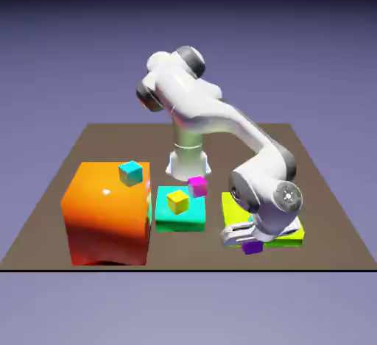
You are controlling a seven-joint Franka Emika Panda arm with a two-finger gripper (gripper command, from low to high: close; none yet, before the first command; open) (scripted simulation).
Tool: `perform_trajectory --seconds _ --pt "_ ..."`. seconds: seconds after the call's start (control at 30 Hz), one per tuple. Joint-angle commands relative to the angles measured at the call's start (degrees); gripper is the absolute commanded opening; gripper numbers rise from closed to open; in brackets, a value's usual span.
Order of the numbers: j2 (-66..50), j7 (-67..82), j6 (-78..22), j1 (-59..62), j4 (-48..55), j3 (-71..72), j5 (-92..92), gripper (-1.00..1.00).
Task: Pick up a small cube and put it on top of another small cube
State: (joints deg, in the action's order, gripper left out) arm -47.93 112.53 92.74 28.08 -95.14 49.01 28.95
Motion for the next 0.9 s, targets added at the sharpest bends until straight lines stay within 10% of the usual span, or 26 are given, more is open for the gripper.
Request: perform_trajectory --seconds 0.0,0.53,0.8,0.83,0.87 --pt "2.08 0.95 -0.94 1.81 -0.23 -0.43 -1.52 -1.00" --pt "35.08 15.86 -16.20 30.63 -3.85 -7.29 -23.68 -1.00" --pt "38.06 17.12 -5.99 32.06 -16.34 -7.58 -24.76 -1.00" --pt "38.06 17.12 -5.99 32.06 -16.34 -7.58 -24.76 1.00" --pt "38.06 17.12 -5.99 32.06 -16.34 -7.58 -24.76 1.00"
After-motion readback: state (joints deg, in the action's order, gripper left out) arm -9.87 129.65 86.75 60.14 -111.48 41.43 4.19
